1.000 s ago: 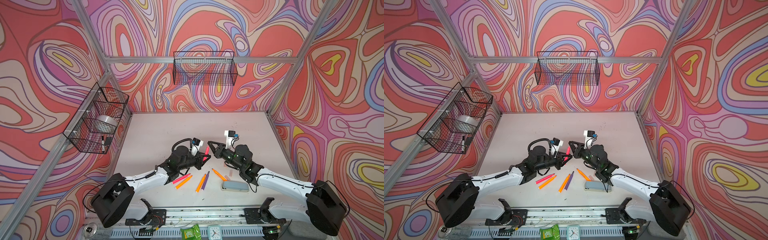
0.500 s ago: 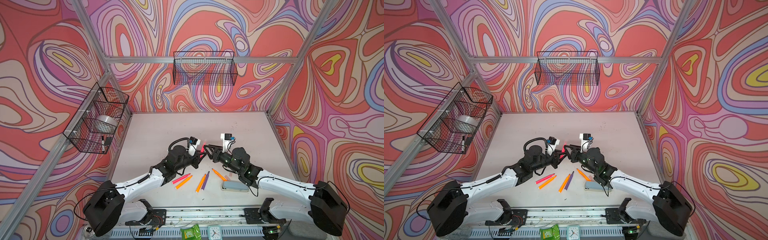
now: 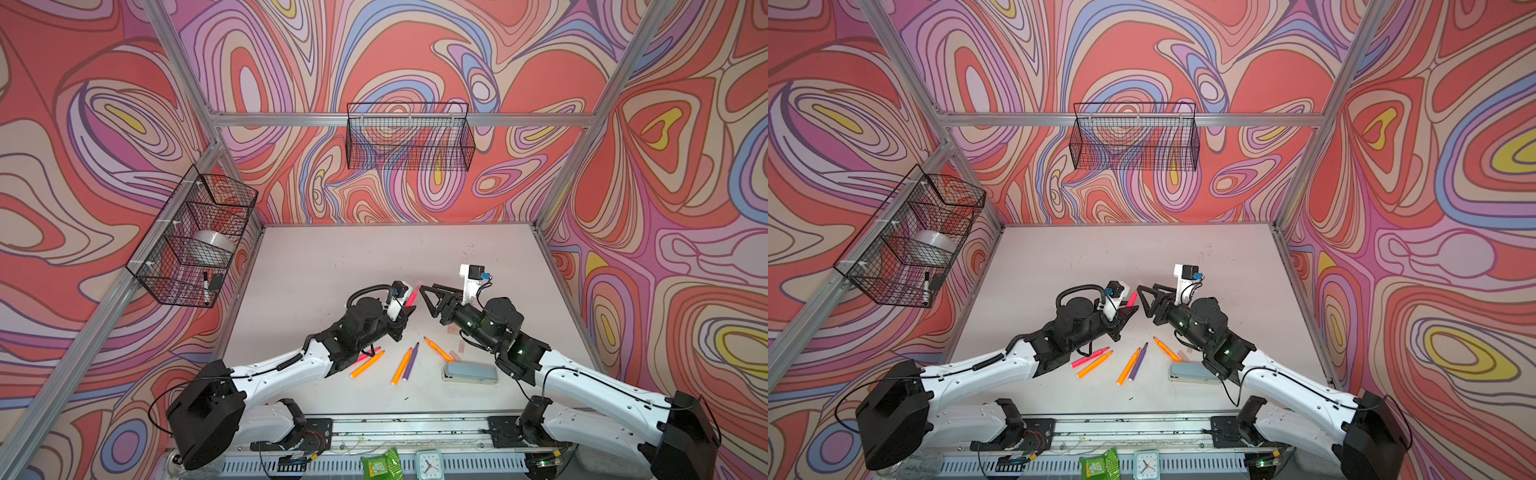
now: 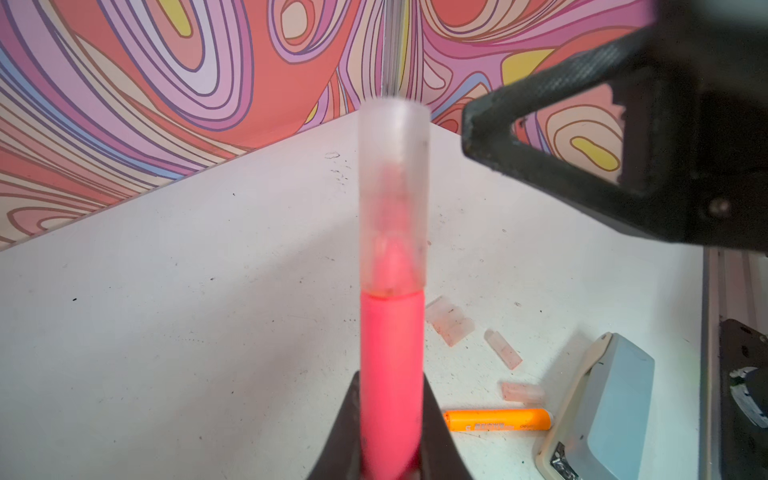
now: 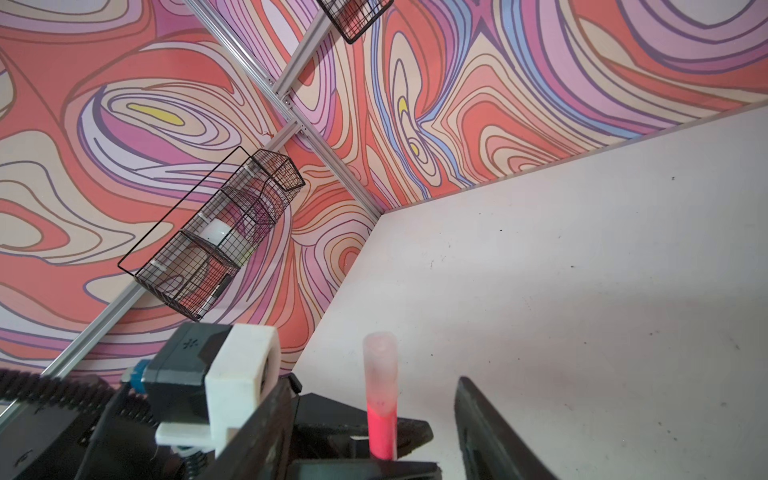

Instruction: Insert the pens into the pen caps

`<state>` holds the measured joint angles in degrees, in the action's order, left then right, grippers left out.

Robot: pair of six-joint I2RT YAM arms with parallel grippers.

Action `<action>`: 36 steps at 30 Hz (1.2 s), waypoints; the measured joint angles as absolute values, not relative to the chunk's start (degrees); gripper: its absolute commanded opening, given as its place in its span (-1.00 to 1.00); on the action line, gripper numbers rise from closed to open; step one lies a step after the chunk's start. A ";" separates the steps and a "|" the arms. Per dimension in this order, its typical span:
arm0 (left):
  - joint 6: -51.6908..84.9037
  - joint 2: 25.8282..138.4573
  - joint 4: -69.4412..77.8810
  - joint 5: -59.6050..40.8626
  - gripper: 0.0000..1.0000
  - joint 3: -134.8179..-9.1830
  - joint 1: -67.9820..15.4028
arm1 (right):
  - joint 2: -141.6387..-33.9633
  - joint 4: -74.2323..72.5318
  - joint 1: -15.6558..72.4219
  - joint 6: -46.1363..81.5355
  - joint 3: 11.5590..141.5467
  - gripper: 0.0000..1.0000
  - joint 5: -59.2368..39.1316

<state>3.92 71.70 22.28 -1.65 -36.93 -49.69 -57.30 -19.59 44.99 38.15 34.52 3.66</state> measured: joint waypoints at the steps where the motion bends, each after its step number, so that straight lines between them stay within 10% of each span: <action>1: 3.22 71.70 22.15 -1.15 -1.00 -37.04 -50.37 | -57.32 -19.35 44.88 38.11 34.52 0.11 3.73; 21: -2.15 74.78 20.56 2.48 -1.00 -39.75 -54.83 | -57.89 -17.08 41.93 38.39 34.52 -0.15 3.33; 36: -3.40 75.55 19.00 4.21 -1.00 -39.90 -55.83 | -60.62 -16.64 41.34 38.85 35.57 -0.74 0.93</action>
<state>-3.40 75.55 19.00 4.21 -39.90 -55.83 -60.62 -16.64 41.34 38.85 35.57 0.93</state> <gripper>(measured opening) 0.170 0.184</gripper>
